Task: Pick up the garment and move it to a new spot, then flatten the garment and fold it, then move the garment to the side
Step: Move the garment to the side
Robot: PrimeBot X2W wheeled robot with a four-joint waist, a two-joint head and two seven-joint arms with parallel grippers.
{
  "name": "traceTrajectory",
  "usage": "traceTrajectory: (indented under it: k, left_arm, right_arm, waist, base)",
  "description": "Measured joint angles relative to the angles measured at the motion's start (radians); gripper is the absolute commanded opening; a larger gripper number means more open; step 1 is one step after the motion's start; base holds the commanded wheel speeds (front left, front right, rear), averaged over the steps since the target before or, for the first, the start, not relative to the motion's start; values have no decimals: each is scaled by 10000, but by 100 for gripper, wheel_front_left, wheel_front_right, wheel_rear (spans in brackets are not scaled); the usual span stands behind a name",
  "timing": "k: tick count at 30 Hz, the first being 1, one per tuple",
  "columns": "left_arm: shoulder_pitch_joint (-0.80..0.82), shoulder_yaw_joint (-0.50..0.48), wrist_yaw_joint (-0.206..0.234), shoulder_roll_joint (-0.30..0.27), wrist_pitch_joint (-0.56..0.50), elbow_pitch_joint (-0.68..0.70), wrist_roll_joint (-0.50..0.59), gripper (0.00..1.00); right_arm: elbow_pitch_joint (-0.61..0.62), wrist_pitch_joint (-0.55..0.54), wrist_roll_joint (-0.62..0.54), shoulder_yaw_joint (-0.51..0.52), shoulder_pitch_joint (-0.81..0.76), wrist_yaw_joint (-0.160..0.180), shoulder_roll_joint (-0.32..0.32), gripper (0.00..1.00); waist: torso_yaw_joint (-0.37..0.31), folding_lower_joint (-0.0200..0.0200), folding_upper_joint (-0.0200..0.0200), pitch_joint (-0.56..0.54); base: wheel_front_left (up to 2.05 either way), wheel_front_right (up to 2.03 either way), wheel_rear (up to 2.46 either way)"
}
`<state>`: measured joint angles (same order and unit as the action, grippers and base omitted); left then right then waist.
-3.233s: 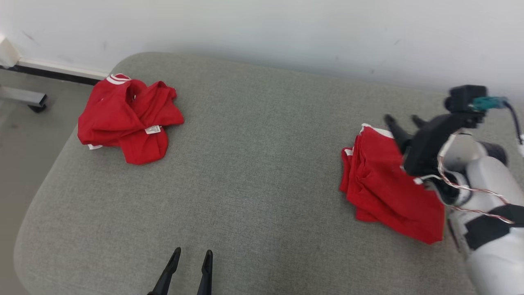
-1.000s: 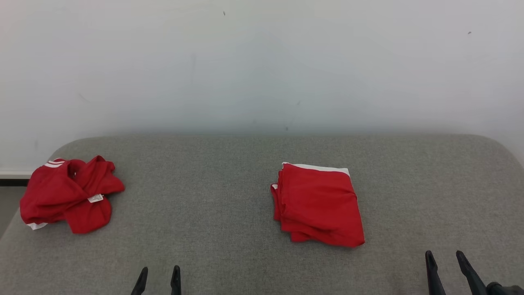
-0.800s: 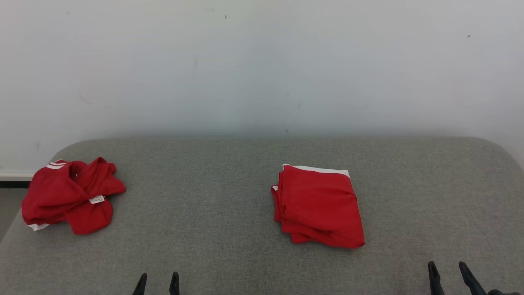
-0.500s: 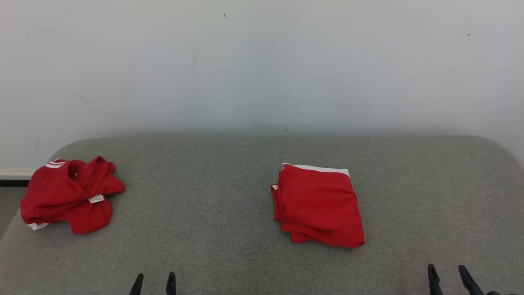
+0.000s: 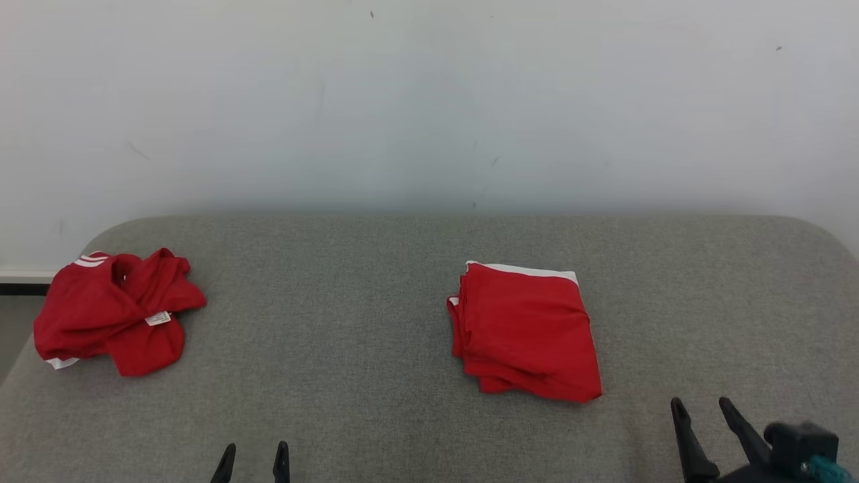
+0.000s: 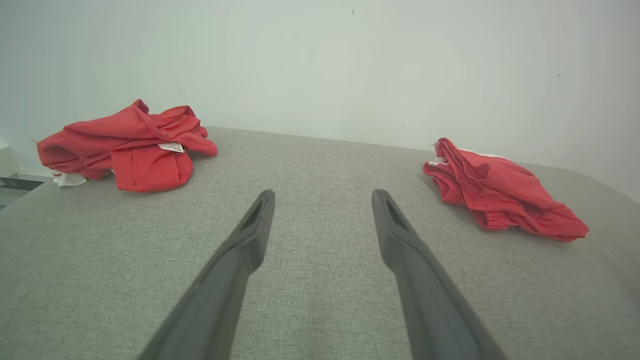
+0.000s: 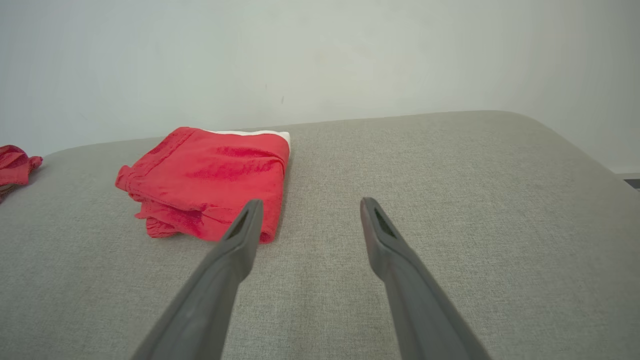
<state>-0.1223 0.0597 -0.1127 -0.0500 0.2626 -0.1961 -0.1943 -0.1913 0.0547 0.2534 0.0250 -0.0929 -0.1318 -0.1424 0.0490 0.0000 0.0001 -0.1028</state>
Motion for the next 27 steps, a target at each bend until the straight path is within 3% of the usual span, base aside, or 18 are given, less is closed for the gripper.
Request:
traceTrajectory:
  k: [7,11,18,27]
  left_arm:
    - [0,278,77,0,0,132,-217,100]
    - [189,692,159,2,-2,186,-464,100]
    - [636,1152,236,2,0,456,-575,100]
    - [877,1402,328,-2,0,731,-731,100]
  right_arm:
    - [-391,-3093,541,-949,2553,0,-859,100]
    - [-1685,-5145,752,-568,4374,0,-734,100]
    - [-3091,-6546,355,397,5951,0,-410,100]
    - [-4412,-7616,-1312,2010,7063,0,144,100]
  waist:
    - [61,0,0,339]
    - [366,1,0,664]
    - [899,1,1,1309]
    - [1756,2,1,2424]
  base:
    - [0,0,0]
    - [0,0,0]
    - [0,0,0]
    - [0,0,0]
